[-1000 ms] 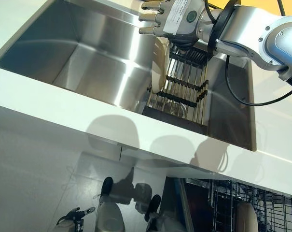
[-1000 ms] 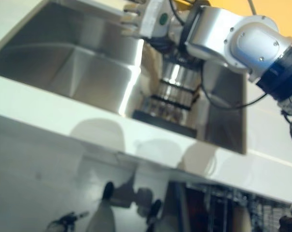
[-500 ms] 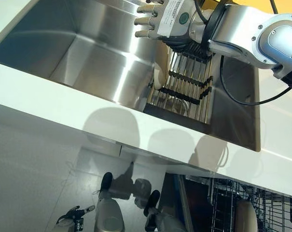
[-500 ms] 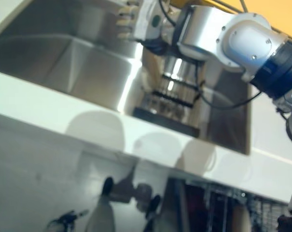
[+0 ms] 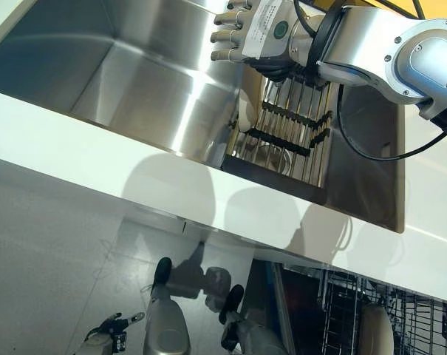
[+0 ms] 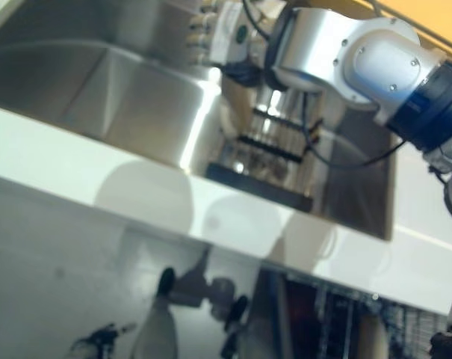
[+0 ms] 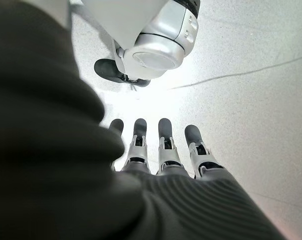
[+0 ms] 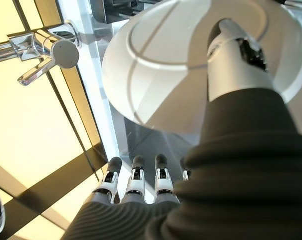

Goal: Take plates into dishwasher

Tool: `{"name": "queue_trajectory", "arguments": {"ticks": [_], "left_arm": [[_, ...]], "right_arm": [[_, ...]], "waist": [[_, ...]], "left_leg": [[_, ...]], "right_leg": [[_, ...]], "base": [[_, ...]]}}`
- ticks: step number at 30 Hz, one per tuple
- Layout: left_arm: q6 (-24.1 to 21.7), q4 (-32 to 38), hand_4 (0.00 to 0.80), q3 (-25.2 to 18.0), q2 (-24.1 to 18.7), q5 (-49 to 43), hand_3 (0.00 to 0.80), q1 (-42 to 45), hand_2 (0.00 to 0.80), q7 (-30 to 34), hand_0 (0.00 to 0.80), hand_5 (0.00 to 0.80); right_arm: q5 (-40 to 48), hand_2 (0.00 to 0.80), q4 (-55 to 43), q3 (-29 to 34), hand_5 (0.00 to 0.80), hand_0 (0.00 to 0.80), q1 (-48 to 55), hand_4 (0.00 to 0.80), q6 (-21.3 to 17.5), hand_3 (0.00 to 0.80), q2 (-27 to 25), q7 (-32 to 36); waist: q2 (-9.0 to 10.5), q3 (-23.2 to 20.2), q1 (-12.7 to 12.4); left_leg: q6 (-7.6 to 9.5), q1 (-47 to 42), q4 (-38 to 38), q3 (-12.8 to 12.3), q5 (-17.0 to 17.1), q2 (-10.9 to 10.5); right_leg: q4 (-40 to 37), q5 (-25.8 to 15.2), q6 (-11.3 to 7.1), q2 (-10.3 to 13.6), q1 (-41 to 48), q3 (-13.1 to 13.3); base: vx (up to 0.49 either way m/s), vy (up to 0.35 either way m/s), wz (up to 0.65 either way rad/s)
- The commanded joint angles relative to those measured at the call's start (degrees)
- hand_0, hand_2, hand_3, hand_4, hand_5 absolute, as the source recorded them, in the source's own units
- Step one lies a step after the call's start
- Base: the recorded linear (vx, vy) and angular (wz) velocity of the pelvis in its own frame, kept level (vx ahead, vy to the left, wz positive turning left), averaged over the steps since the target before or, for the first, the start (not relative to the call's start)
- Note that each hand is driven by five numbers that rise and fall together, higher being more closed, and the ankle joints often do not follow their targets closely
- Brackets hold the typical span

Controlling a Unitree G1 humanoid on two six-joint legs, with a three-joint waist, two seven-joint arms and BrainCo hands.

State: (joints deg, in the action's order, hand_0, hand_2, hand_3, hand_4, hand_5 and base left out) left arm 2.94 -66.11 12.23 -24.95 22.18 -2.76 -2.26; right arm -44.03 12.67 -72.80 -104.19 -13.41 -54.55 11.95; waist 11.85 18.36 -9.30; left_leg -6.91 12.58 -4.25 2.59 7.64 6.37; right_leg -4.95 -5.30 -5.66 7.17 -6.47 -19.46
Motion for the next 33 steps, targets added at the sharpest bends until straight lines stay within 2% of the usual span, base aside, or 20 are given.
{"name": "queue_trajectory", "arguments": {"ticks": [1, 8, 15, 16, 17, 18, 19, 21, 33], "left_arm": [[-0.6, -0.1, 0.0, -0.6, -1.1, 2.4, 0.0, -1.3, 0.0, -0.1, 0.0, 0.0], [-0.8, -0.1, 0.0, -0.5, -0.8, 3.4, 0.0, -1.9, 0.0, 0.1, 0.0, 0.0], [-1.0, 0.2, 0.0, -0.2, -0.6, 4.2, 0.0, -2.2, 0.0, 0.3, 0.0, 0.0], [-1.1, 0.1, 0.0, -0.3, -0.6, 4.2, 0.0, -2.2, 0.0, 0.3, 0.0, 0.0], [-1.2, 0.1, 0.0, -0.4, -0.7, 4.2, 0.0, -2.2, 0.0, 0.3, 0.0, 0.0], [-1.2, 0.0, 0.0, -0.5, -0.8, 4.1, 0.0, -2.2, 0.0, 0.3, 0.0, 0.0], [-1.3, 0.0, 0.0, -0.7, -0.9, 4.1, 0.0, -2.2, 0.0, 0.4, 0.0, 0.0], [-1.3, 0.1, 0.0, -0.8, -1.1, 4.1, 0.0, -2.2, 0.0, 0.4, 0.0, 0.0], [-1.1, 0.1, 0.0, -1.0, -0.3, 4.9, 0.0, -2.6, 0.0, 0.2, 0.0, 0.0]], "right_arm": [[-1.8, 0.0, -1.1, -1.3, 0.0, 0.0, -4.2, 0.0, 2.9, 0.0, -2.6, 1.1], [-2.8, 0.0, -1.1, -0.3, 0.0, 0.0, -2.6, 0.0, 3.4, 0.0, -1.7, 2.7], [-4.8, 0.0, -1.1, 0.5, 0.0, 0.0, -0.4, 0.0, 3.7, 0.0, -1.5, 7.3], [-5.3, 0.151, -1.0, 0.5, 0.151, 0.151, 0.0, 0.151, 3.8, 0.151, -1.4, 8.0], [-5.7, 0.26, -0.9, 0.5, 0.26, 0.26, 0.3, 0.26, 3.8, 0.26, -1.4, 8.5], [-6.7, 0.442, -0.7, 0.7, 0.442, 0.442, 0.8, 0.442, 3.7, 0.442, -1.3, 9.5], [-7.1, 0.584, -0.4, 0.8, 0.584, 0.584, 1.3, 0.584, 4.0, 0.584, -1.2, 10.4], [-8.3, 0.8, 0.4, 1.3, 0.8, 0.8, 2.2, 0.8, 3.9, 0.8, -1.0, 11.9], [-13.1, 0.8, 4.4, 3.5, 0.8, 0.8, 4.9, 0.8, 4.5, 0.8, 0.6, 11.2]], "waist": [[2.12, 2.1, -2.3], [1.92, 3.2, -2.3], [1.78, 4.9, -2.5], [1.79, 5.2, -2.6], [1.82, 5.3, -2.6], [1.81, 5.5, -2.6], [1.81, 5.6, -2.7], [1.76, 5.7, -2.7], [1.33, 5.9, -2.5]], "left_leg": [[2.77, 0.2, -0.7, -2.2, -2.0, -1.7], [2.78, 0.7, -0.7, -2.5, -1.7, -1.7], [2.79, 1.6, -0.7, -2.4, -1.2, -1.9], [2.81, 1.7, -0.7, -2.4, -1.1, -1.9], [2.82, 1.7, -0.7, -2.4, -1.1, -1.9], [2.82, 1.8, -0.7, -2.4, -1.0, -1.9], [2.83, 1.8, -0.7, -2.4, -1.0, -1.9], [2.83, 1.9, -0.7, -2.5, -1.0, -1.9], [2.75, 1.8, -0.7, -3.1, -0.6, -1.8]], "right_leg": [[-0.1, -2.0, -4.18, 1.6, 0.0, 0.0], [-0.1, -2.3, -4.02, 1.4, -0.6, 0.1], [-0.1, -2.5, -4.04, 1.4, -1.3, -0.2], [-0.1, -2.6, -4.03, 1.4, -1.4, -0.2], [-0.1, -2.6, -4.03, 1.4, -1.4, -0.3], [-0.1, -2.6, -4.02, 1.5, -1.5, -0.4], [-0.1, -2.7, -4.02, 1.5, -1.5, -0.4], [-0.1, -2.7, -4.04, 1.5, -1.6, -0.5], [-0.1, -3.0, -4.1, 1.6, -1.7, -0.3]], "base": [[0.0, 0.0, 0.0], [-0.003, 0.005, 0.0], [0.0, 0.0, 0.0], [0.0, 0.0, 0.0], [0.0, 0.0, 0.0], [0.0, 0.0, 0.0], [0.0, 0.0, 0.0], [0.0, 0.0, 0.0], [0.0, 0.0, 0.0]]}}
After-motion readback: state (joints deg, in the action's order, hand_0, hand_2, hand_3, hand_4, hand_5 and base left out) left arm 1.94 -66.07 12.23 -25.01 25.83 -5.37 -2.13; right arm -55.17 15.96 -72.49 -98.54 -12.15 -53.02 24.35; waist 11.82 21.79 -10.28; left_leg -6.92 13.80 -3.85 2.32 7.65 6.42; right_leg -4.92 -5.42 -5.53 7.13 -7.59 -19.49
